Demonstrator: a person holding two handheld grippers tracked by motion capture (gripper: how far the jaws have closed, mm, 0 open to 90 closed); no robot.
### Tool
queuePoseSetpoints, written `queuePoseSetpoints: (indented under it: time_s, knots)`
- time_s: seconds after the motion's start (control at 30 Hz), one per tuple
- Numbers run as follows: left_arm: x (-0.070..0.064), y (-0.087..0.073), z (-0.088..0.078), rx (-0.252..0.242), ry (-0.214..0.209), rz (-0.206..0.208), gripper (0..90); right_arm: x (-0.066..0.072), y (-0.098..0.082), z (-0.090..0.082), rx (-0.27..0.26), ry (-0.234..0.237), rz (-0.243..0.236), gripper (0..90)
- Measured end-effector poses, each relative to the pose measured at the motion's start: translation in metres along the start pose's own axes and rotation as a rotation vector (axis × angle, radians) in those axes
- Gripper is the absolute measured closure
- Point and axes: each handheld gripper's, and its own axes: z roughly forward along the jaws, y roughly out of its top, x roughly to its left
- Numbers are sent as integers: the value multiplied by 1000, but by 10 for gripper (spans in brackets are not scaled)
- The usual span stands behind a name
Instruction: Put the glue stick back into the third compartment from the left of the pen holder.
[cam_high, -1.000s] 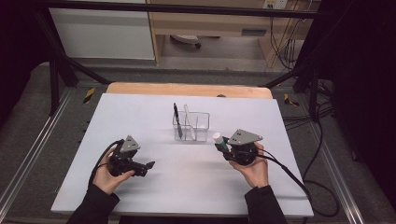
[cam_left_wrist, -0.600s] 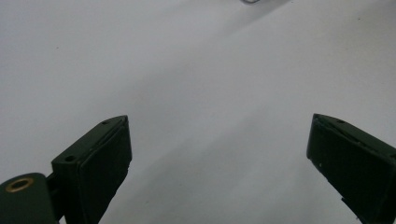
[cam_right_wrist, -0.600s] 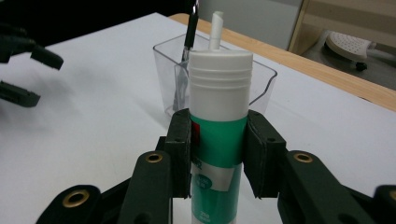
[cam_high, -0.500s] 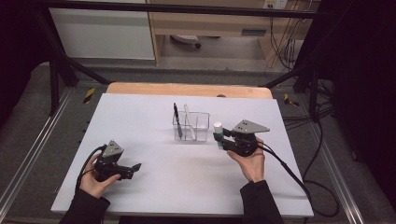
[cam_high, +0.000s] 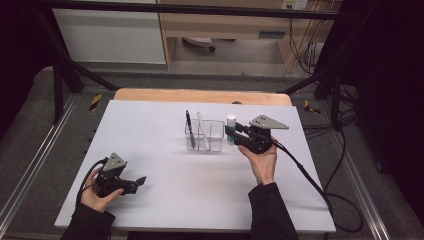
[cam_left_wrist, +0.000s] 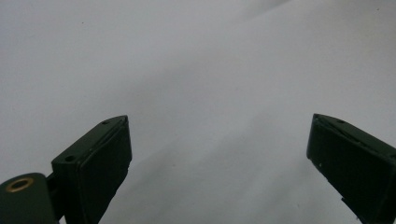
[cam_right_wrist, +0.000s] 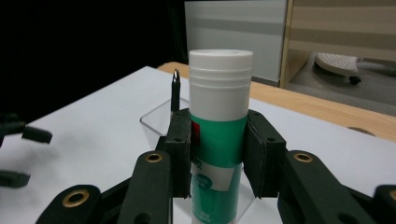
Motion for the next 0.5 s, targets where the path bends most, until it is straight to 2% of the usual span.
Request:
queuePoseSetpoints:
  time_s: [0.27,0.5]
  knots:
    - [1,-1,-1,-5,-3,-6,63,0,15,24,-39,-20,24,657]
    - [2,-2,0,-1,-6,-5,63,-3,20,45,-56,-29,38,657]
